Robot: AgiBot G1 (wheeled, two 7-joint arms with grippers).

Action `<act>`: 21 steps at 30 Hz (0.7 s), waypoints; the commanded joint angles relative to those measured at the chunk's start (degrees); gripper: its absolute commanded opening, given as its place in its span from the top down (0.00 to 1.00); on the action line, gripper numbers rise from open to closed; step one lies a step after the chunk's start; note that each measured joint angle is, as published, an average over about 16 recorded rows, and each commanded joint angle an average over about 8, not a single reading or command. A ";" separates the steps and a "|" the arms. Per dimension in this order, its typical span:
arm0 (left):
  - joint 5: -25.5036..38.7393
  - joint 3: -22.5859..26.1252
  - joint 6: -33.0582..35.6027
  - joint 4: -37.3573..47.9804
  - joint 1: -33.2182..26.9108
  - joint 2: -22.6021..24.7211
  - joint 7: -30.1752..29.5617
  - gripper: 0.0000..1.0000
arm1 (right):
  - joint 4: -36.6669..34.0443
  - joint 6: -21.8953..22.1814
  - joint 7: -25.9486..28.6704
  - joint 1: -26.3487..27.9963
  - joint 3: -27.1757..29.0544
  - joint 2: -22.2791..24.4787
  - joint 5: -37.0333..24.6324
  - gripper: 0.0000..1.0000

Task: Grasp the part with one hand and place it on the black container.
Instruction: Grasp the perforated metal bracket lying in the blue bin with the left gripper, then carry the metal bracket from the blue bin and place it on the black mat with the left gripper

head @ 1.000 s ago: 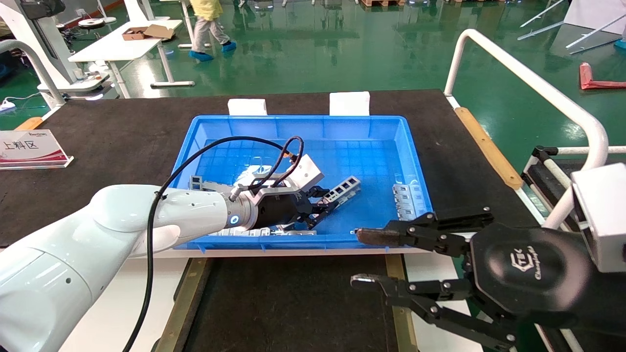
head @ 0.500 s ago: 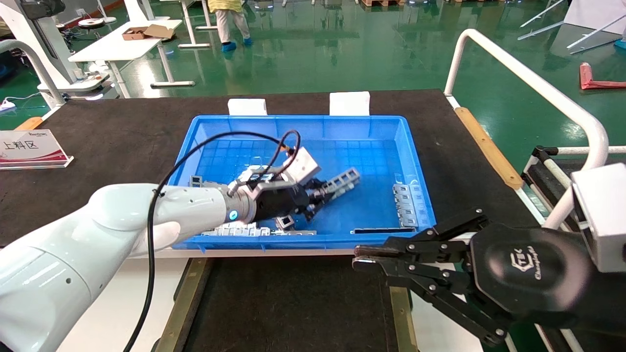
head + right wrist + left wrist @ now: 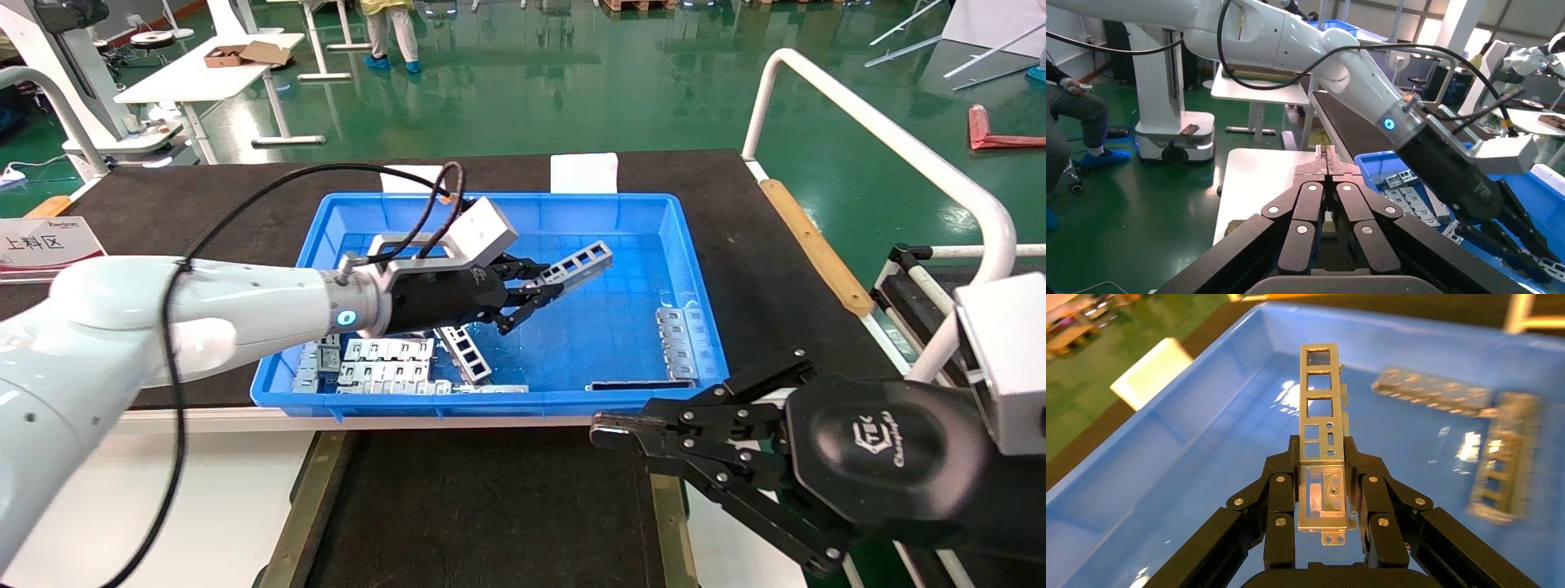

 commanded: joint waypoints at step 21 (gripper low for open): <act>-7.49 -2.95 37.14 -2.28 3.83 -12.88 6.38 1.00 | 0.00 0.01 -0.01 0.01 -0.02 0.01 0.02 1.00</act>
